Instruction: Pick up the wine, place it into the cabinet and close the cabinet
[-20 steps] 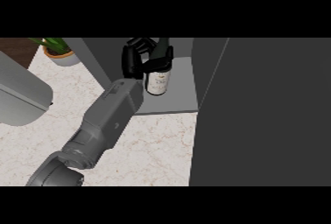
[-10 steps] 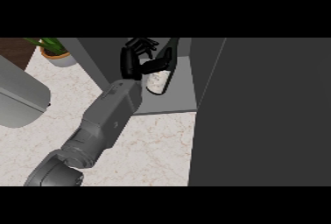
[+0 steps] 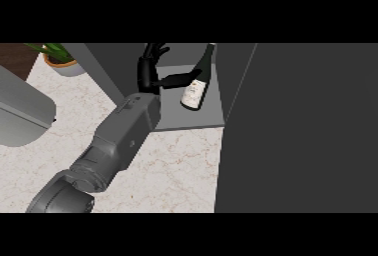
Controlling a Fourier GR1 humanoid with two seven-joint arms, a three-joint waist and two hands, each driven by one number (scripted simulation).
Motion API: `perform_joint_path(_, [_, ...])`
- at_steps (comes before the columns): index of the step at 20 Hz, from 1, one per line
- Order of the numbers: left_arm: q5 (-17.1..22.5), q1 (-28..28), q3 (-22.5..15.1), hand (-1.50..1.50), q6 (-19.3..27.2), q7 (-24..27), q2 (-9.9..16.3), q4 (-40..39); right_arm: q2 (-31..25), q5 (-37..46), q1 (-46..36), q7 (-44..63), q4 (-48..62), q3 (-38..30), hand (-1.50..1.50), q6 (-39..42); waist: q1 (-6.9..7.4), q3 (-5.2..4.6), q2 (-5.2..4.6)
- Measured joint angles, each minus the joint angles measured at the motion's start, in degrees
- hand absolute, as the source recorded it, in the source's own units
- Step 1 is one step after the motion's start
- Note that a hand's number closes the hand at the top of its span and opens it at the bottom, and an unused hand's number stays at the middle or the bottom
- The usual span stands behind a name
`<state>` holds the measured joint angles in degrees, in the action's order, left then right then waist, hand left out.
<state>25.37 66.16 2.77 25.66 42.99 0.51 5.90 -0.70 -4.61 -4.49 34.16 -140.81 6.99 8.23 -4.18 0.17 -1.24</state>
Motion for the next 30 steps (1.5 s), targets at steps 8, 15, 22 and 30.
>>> perform_joint_path(8, [-1.70,-1.07,-0.68,-1.50,2.07,0.77,-0.05,-1.33,0.36,-0.02,0.00,0.13,0.04,0.31,-1.50,-0.22,-0.29,-0.08,-0.21])
perform_joint_path(15, [-1.19,-2.20,0.61,-1.50,1.88,3.38,-0.40,-0.27,0.24,-0.01,-0.16,-0.19,0.19,0.37,-1.50,0.16,-0.30,-0.10,-0.27])
perform_joint_path(22, [-1.53,-2.71,0.99,-1.50,-0.63,4.60,-0.46,-0.06,0.55,0.05,0.82,-1.64,0.43,1.62,-1.50,0.12,-0.44,-0.08,-0.32])
perform_joint_path(30, [-2.74,-3.21,-0.20,-1.50,-5.50,5.85,-0.58,-0.07,0.24,-0.25,-0.12,-0.20,0.40,1.20,-1.50,-0.32,-0.22,-0.15,-0.16])
